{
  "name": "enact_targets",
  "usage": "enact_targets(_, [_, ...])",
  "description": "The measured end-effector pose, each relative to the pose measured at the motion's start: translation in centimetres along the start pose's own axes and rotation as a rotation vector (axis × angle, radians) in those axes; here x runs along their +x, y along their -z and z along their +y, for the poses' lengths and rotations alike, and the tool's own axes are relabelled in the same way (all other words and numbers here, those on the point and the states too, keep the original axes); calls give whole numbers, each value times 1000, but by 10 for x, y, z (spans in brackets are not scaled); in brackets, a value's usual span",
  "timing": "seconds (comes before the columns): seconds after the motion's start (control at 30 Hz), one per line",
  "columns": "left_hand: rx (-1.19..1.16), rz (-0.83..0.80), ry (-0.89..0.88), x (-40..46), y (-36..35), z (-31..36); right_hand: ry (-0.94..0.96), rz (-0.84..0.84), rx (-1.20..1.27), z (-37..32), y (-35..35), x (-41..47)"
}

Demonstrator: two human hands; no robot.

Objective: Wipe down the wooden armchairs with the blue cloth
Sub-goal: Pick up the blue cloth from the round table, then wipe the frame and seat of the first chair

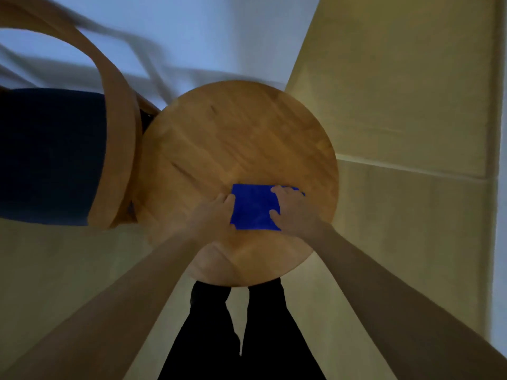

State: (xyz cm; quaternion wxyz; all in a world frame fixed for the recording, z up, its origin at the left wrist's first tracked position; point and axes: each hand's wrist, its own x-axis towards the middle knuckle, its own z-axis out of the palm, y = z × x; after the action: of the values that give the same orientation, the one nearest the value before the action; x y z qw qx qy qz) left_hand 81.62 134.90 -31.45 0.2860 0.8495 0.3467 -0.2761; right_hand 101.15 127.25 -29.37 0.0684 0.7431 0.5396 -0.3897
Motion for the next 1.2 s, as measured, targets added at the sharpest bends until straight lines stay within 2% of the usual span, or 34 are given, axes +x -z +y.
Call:
enact_targets(0.1, [-69, 83, 62, 42, -17, -2, 64, 33, -23, 21, -11, 41])
enact_targets(0.23, [-85, 105, 7, 87, -31, 6, 47, 7, -110, 44, -28, 74])
enact_targets(0.37, [126, 150, 41, 101, -39, 13, 77, 28, -159, 54, -39, 86])
enact_targets(0.5, [90, 21, 28, 97, -21, 18, 144, -158, -224, 51, -28, 87])
enact_targets(0.63, [-32, 36, -45, 82, 4, 19, 193, -67, -227, 41, -1, 70])
enact_targets(0.7, [-85, 27, -20, 72, 22, 21, 225, -86, -140, 33, 18, 62])
enact_targets(0.8, [-33, 81, 11, 51, 53, 23, 303, -139, -95, 22, 48, 55])
enact_targets(0.97, [6, 151, 36, -3, 111, 20, 439, -67, -164, -13, 97, 38])
enact_targets(1.2, [96, 385, 149, -110, 186, -39, 587, 89, -277, -140, 165, 3])
